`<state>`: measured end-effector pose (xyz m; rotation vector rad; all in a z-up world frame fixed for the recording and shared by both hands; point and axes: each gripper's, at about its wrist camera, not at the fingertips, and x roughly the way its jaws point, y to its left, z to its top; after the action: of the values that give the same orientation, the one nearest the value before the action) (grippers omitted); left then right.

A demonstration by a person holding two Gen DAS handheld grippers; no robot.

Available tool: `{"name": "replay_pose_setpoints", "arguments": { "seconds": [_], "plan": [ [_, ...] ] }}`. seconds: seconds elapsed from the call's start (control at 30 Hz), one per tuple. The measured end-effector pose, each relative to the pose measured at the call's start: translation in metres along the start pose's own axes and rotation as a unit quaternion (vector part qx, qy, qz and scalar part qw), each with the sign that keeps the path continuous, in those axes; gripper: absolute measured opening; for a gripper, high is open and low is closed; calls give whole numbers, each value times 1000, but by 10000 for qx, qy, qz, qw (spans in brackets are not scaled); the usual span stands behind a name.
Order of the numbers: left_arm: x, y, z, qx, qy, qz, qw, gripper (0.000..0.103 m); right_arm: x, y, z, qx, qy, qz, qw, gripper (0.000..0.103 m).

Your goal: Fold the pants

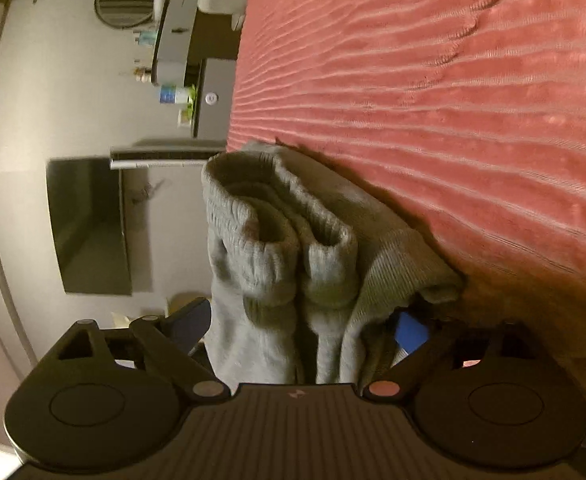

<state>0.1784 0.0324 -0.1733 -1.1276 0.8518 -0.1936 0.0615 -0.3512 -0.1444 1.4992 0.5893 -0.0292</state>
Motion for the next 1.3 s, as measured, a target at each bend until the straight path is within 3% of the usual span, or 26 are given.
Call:
{"name": "replay_pose_setpoints", "arguments": {
  "seconds": [0.07, 0.13, 0.23, 0.27, 0.3, 0.4, 0.43, 0.47, 0.53, 0.63, 0.67, 0.7, 0.77, 0.8, 0.87, 0.9, 0.97, 1.03, 1.07, 1.1, 1.13, 1.23, 1.3],
  "plan": [
    [-3, 2, 2, 41, -39, 83, 9999, 40, -1, -5, 1, 111, -30, 86, 9999, 56],
    [-9, 3, 1, 162, -157, -59, 9997, 34, -2, -2, -1, -15, -79, 91, 9999, 55],
    [-11, -3, -3, 549, -280, -102, 9980, 38, -1, 1, -2, -153, -100, 92, 9998, 68],
    [-7, -2, -3, 543, -220, 27, 9983, 51, 1, -1, 0, -70, -81, 98, 9999, 72],
    [-2, 0, -3, 521, -143, 131, 9985, 56, 5, -4, 2, 62, -78, 125, 9999, 73],
    [4, 2, 2, 533, -139, 201, 9983, 48, 13, -12, 6, 364, -107, 223, 9990, 74],
    [1, 0, 3, 560, -207, 153, 9981, 32, 12, -11, 6, 354, -148, 202, 9991, 71],
    [-5, -3, 4, 656, -291, 8, 9974, 29, 11, -8, 4, 242, -203, 138, 9994, 60],
    [-14, -15, 1, 850, -520, -278, 9946, 28, 3, 2, 0, -105, -292, 188, 9993, 53],
    [-28, -26, -6, 1191, -783, -527, 9884, 29, -11, 17, -6, -697, -479, 674, 9941, 52],
    [-25, -25, -7, 1201, -756, -406, 9890, 30, -14, 15, -5, -750, -516, 702, 9934, 52],
    [-16, -22, -7, 1127, -603, -58, 9918, 30, -12, 9, -2, -636, -533, 575, 9949, 52],
    [-1, -12, -7, 830, -360, 475, 9948, 30, -2, -8, 6, -26, -482, 5, 9988, 52],
    [-1, -8, -7, 723, -391, 392, 9958, 30, 0, -13, 8, 174, -475, 28, 9987, 52],
    [-11, -16, -6, 779, -506, 128, 9956, 29, -3, -1, 5, -167, -517, 1, 9985, 52],
    [-22, -21, -8, 884, -719, -157, 9934, 29, -7, 5, 2, -373, -567, 166, 9976, 52],
    [-32, -28, -12, 1152, -894, -296, 9889, 29, -14, 13, -2, -689, -669, 602, 9936, 52],
    [-23, -22, -16, 1136, -742, 107, 9907, 30, -12, 9, 3, -641, -654, 458, 9947, 52],
    [-12, -13, -17, 970, -537, 507, 9925, 30, -8, 2, 7, -461, -614, 74, 9970, 52],
    [-7, -6, -16, 831, -476, 594, 9936, 31, -3, -5, 9, -226, -561, -141, 9981, 52],
    [-9, -5, -16, 740, -502, 531, 9946, 33, 0, -11, 11, -20, -520, -47, 9986, 52],
    [-20, -13, -15, 707, -389, 754, 9939, 41, -3, -5, 14, -127, -319, -52, 9994, 56],
    [-37, -14, -12, 424, -288, 878, 9948, 43, -11, 3, 19, -193, -60, -188, 9996, 65]
  ]
}}
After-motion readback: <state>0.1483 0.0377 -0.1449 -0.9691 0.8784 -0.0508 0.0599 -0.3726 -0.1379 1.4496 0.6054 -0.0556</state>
